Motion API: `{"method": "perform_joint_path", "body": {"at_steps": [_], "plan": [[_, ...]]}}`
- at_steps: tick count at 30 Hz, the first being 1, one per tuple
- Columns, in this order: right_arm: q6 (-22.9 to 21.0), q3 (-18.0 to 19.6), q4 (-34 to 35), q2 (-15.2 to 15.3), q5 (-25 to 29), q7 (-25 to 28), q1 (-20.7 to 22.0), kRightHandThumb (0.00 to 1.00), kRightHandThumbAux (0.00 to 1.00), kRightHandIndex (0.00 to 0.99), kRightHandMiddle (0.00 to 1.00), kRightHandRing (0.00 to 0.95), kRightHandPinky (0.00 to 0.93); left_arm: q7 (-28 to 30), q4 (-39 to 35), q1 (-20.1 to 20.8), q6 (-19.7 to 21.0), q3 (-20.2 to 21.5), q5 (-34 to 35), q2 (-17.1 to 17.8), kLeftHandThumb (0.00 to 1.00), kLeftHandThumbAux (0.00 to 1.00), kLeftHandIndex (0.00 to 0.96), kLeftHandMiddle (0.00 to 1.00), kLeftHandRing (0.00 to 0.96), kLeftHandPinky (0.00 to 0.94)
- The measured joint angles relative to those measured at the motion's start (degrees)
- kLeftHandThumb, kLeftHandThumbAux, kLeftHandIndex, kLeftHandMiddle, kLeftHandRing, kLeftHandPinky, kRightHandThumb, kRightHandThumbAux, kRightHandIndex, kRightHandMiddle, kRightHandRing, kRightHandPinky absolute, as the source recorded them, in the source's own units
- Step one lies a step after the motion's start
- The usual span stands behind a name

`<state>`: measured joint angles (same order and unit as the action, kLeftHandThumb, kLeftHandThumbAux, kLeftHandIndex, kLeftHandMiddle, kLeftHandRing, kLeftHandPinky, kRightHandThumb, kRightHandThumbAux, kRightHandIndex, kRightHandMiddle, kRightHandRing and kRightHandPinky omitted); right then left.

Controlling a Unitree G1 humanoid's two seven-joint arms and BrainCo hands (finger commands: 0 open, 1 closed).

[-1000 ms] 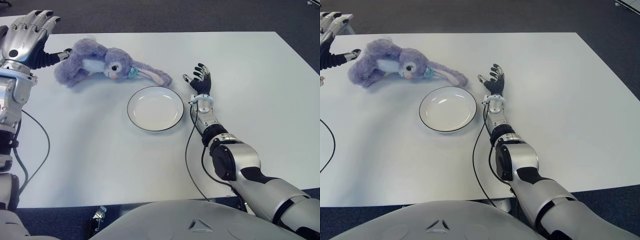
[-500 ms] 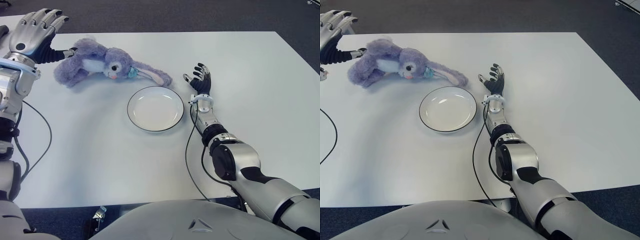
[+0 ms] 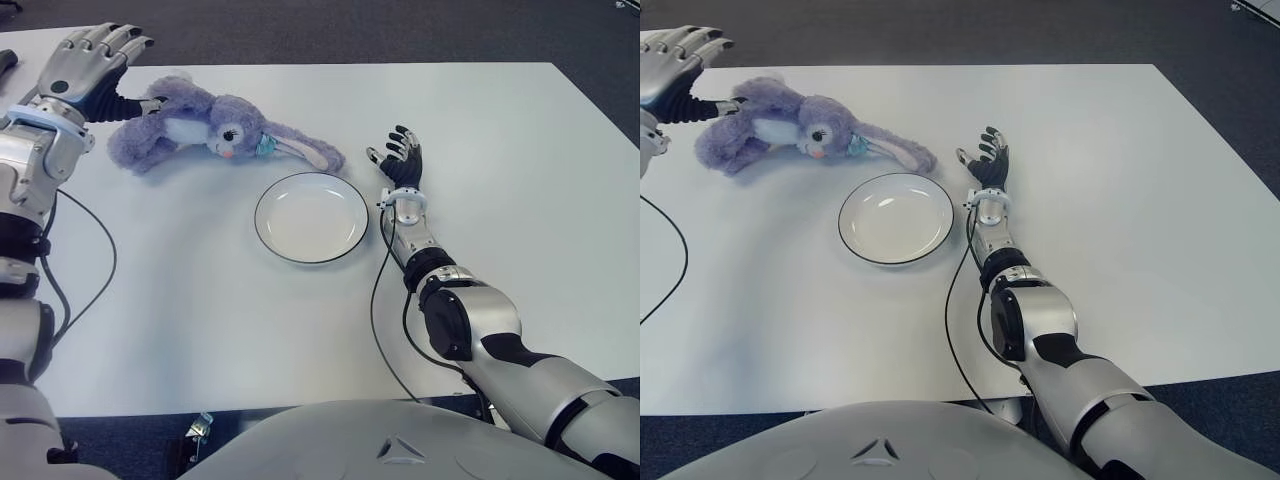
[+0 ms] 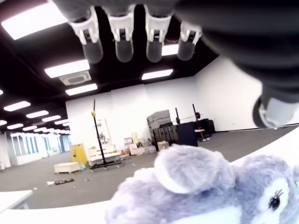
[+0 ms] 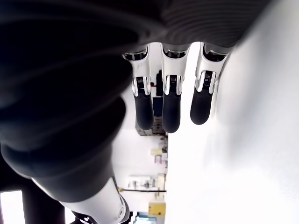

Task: Put the doll into the plate.

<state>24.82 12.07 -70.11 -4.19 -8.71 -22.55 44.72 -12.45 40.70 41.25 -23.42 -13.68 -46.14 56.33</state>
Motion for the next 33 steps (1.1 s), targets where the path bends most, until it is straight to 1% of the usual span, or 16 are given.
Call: {"method": "perform_joint_path", "body": {"at_steps": [10,18,26,33], "plan": [[0.0,0.0,0.0,0.0,0.0,-0.1,0.1,0.245,0.924,0.157,0.222,0.226,0.238,0.5,5.4,4.9,-1.6,-2.5,0.0,-2.1,0.289,0.374,0.0,0.0,0.007,0.069],[0.0,0.0,0.0,0.0,-0.1,-0.1,0.1,0.231,0.925,0.149,0.215,0.217,0.226,0.5,10.1,7.9,-3.4,-4.3,0.0,-4.3,0.25,0.349,0.0,0.001,0.023,0.088],[0.0,0.0,0.0,0.0,-0.1,-0.1,0.2,0.223,0.926,0.15,0.215,0.219,0.231,0.4,14.5,10.7,-4.8,-6.3,0.0,-6.2,0.235,0.362,0.0,0.009,0.03,0.079],[0.0,0.0,0.0,0.0,-0.1,-0.1,0.2,0.182,0.928,0.144,0.208,0.216,0.227,0.4,18.6,13.0,-6.6,-7.9,0.0,-7.5,0.243,0.383,0.0,0.009,0.027,0.062]]}}
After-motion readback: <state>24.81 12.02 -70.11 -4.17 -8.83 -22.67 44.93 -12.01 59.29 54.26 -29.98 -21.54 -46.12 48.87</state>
